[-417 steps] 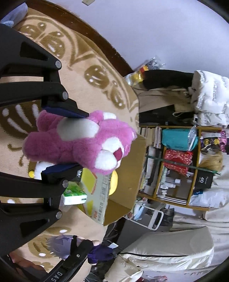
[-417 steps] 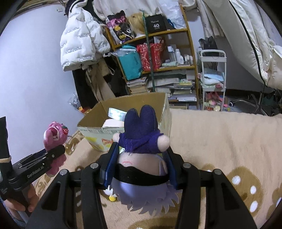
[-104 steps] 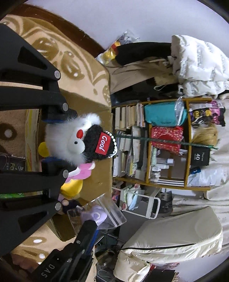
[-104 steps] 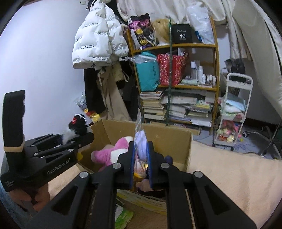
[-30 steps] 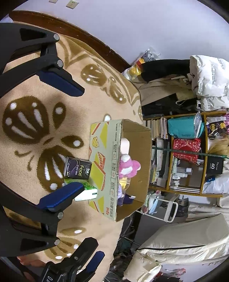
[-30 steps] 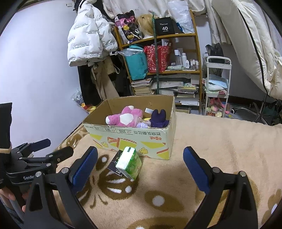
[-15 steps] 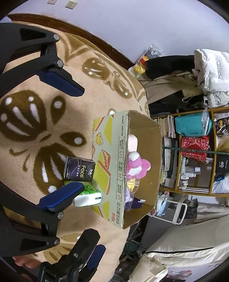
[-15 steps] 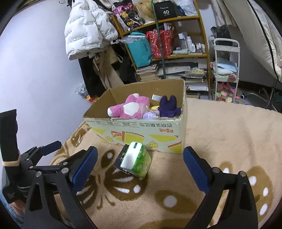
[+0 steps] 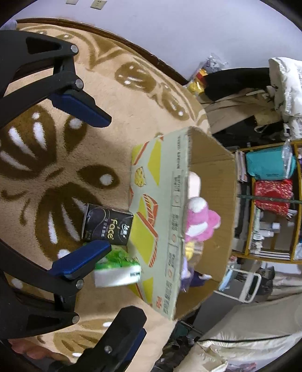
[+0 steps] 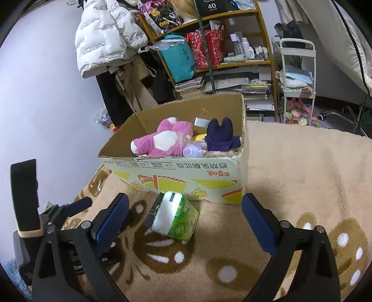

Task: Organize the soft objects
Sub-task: 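Grasp the black Face pack with the left gripper while the right gripper grasps the green pack, then lift both tissue packs and carry them over the box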

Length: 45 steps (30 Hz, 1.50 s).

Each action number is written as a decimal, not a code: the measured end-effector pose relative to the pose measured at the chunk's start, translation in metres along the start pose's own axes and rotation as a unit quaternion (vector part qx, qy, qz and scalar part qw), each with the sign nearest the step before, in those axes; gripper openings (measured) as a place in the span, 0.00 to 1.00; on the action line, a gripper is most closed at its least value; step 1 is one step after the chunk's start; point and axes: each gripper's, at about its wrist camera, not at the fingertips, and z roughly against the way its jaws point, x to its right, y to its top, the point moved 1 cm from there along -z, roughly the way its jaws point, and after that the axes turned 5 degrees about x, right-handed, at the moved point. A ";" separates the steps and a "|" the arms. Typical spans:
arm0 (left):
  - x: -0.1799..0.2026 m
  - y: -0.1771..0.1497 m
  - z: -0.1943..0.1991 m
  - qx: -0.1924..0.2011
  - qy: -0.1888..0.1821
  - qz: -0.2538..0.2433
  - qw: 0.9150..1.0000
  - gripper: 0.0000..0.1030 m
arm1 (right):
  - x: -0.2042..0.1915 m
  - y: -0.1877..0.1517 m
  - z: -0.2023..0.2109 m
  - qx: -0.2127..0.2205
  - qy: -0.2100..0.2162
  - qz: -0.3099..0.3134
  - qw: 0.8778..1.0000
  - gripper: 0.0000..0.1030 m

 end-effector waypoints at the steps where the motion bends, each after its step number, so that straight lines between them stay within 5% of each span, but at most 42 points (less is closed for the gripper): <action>1: -0.001 -0.001 -0.005 -0.008 -0.001 0.003 1.000 0.94 | 0.000 0.000 -0.003 -0.003 0.003 -0.001 1.000 0.99; 15: 0.009 -0.015 -0.052 -0.074 -0.025 -0.005 0.997 0.94 | 0.004 -0.013 -0.041 -0.048 0.014 -0.008 0.999 0.96; 20: 0.014 -0.017 -0.061 -0.079 -0.037 -0.010 0.996 0.94 | 0.008 -0.018 -0.052 -0.079 0.019 -0.023 0.996 0.82; 25: 0.018 -0.018 -0.069 -0.079 -0.045 -0.014 0.996 0.94 | 0.014 -0.024 -0.059 -0.113 0.013 -0.029 0.993 0.35; 27: 0.019 -0.018 -0.072 -0.078 -0.048 -0.015 0.996 0.93 | 0.016 -0.026 -0.059 -0.116 0.010 -0.029 0.993 0.34; 33: 0.027 -0.013 -0.085 -0.082 -0.060 -0.018 0.995 0.76 | 0.014 -0.025 -0.059 -0.113 0.008 -0.026 0.993 0.33; 38: 0.036 -0.018 -0.086 -0.079 -0.060 -0.022 0.995 0.45 | 0.012 -0.023 -0.058 -0.106 -0.001 -0.014 0.994 0.33; 45: 0.027 -0.016 -0.074 -0.065 -0.060 0.001 0.996 0.44 | 0.004 -0.020 -0.051 -0.095 -0.024 0.018 0.995 0.31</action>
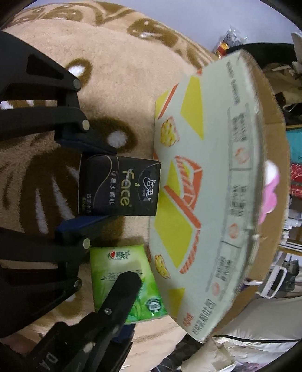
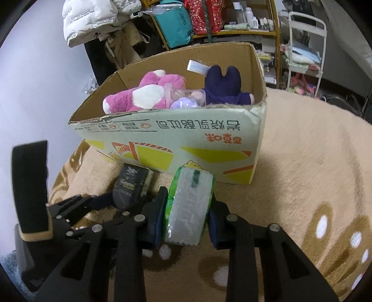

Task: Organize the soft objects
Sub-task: 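Lift both tissue packs and carry them over the box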

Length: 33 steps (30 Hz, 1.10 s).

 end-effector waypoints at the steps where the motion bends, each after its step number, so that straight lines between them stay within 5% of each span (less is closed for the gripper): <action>1: -0.001 0.000 0.005 0.007 0.002 0.001 1.000 0.44 | -0.002 0.000 0.002 0.002 -0.005 0.006 1.000 0.31; 19: 0.001 -0.005 0.120 0.139 0.048 -0.032 0.989 0.44 | -0.023 -0.001 0.088 0.127 -0.059 0.054 0.989 0.31; 33: 0.006 -0.002 0.206 0.286 0.083 -0.043 0.954 0.44 | -0.059 0.023 0.160 0.257 -0.056 0.104 0.959 0.31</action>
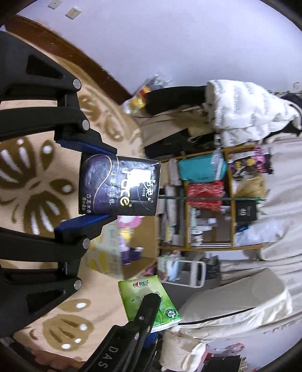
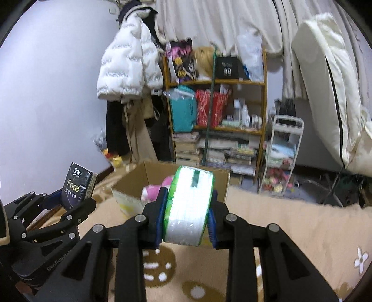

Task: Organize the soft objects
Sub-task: 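Lift both tissue packs and carry them over the box, then open both grippers to drop the tissue packs into the box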

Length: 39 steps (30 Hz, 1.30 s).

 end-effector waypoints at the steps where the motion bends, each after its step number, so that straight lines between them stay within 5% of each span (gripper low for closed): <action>1: 0.000 0.007 0.001 0.009 0.003 -0.002 1.000 0.45 | -0.001 0.005 0.000 0.006 0.001 0.003 1.000 0.31; 20: 0.005 0.079 -0.054 0.073 0.006 -0.037 0.997 0.45 | 0.003 0.062 -0.047 0.058 0.006 0.045 0.997 0.31; 39: -0.004 0.021 -0.146 -0.030 -0.003 -0.008 1.000 0.45 | 0.023 0.005 -0.114 0.007 0.024 0.009 1.000 0.31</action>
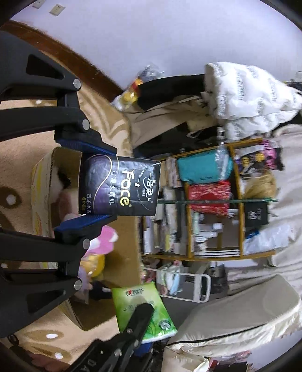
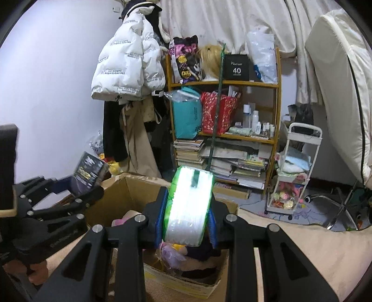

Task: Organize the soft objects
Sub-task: 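Open both grippers to drop the tissue packs into the box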

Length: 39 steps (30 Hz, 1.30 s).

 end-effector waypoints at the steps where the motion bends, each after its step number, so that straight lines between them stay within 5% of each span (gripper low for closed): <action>1: -0.001 -0.003 -0.004 -0.007 -0.004 0.005 1.000 0.45 | 0.002 -0.002 -0.002 -0.001 0.007 -0.008 1.000 0.31; 13: 0.006 -0.013 -0.017 -0.036 -0.006 -0.010 0.999 0.45 | 0.015 -0.025 -0.027 -0.059 0.004 -0.032 0.998 0.33; 18: 0.002 -0.014 -0.010 -0.035 0.002 -0.011 0.999 0.54 | 0.012 -0.024 -0.023 -0.059 0.006 -0.027 0.998 0.34; 22: -0.003 -0.018 -0.006 -0.045 0.009 -0.006 0.999 0.54 | 0.010 -0.022 -0.012 -0.049 0.004 -0.031 0.998 0.47; 28: -0.016 -0.020 0.005 -0.050 0.015 0.011 0.999 0.63 | 0.010 -0.014 0.003 -0.034 -0.007 -0.032 0.999 0.57; 39: -0.019 -0.012 0.042 -0.024 0.011 0.008 1.000 0.66 | 0.013 -0.002 0.035 -0.020 -0.021 -0.049 0.998 0.75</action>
